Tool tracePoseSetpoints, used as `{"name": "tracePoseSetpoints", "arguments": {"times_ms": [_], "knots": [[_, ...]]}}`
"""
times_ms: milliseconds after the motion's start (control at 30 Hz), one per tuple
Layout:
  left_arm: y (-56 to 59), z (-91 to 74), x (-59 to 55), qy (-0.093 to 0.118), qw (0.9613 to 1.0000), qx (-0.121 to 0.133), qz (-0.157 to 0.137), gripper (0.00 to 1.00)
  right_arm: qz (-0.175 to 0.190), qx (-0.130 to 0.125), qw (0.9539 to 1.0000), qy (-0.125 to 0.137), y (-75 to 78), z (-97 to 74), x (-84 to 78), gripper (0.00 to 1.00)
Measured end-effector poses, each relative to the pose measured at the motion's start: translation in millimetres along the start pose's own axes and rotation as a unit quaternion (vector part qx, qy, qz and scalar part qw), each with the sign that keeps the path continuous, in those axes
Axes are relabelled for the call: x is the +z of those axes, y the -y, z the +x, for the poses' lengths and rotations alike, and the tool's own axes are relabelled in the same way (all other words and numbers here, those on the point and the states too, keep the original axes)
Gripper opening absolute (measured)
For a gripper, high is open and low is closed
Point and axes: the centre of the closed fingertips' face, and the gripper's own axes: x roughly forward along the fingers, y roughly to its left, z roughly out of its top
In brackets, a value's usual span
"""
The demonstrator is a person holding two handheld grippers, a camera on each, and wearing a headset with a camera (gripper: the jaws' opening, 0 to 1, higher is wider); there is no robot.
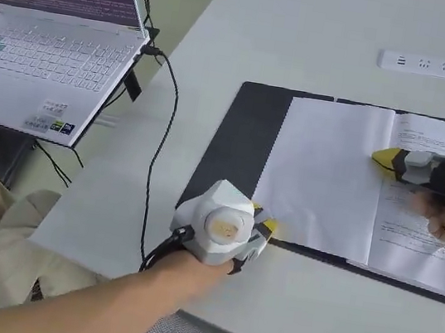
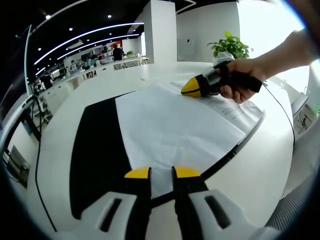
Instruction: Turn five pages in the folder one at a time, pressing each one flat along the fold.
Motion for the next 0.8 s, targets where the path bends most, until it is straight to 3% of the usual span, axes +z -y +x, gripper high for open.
{"name": "tracePoseSetpoints", "arguments": {"times_ms": [100,200,467,800], "knots": [[0.3,-0.1,0.2,0.001,1.0000,0.000,0.002,0.15,-0.003,0.000,1.0000,-0.004,-0.8,-3.5,-4.5,0.00],[0.5,-0.1,0.2,0.001,1.0000,0.000,0.001,0.15,-0.015,0.001,0.9993,-0.034,-0.6,-7.3,-21.6,0.00],[1.1,-0.1,0.6,0.002,1.0000,0.001,0.004,0.15,-0.013,0.005,0.9990,-0.042,0.7,-16.3,-40.0,0.00],[1.5,-0.3,1.4,0.003,1.0000,0.001,0.006,0.15,-0.017,0.007,0.9977,-0.065,0.5,-30.4,-75.3,0.00]]}}
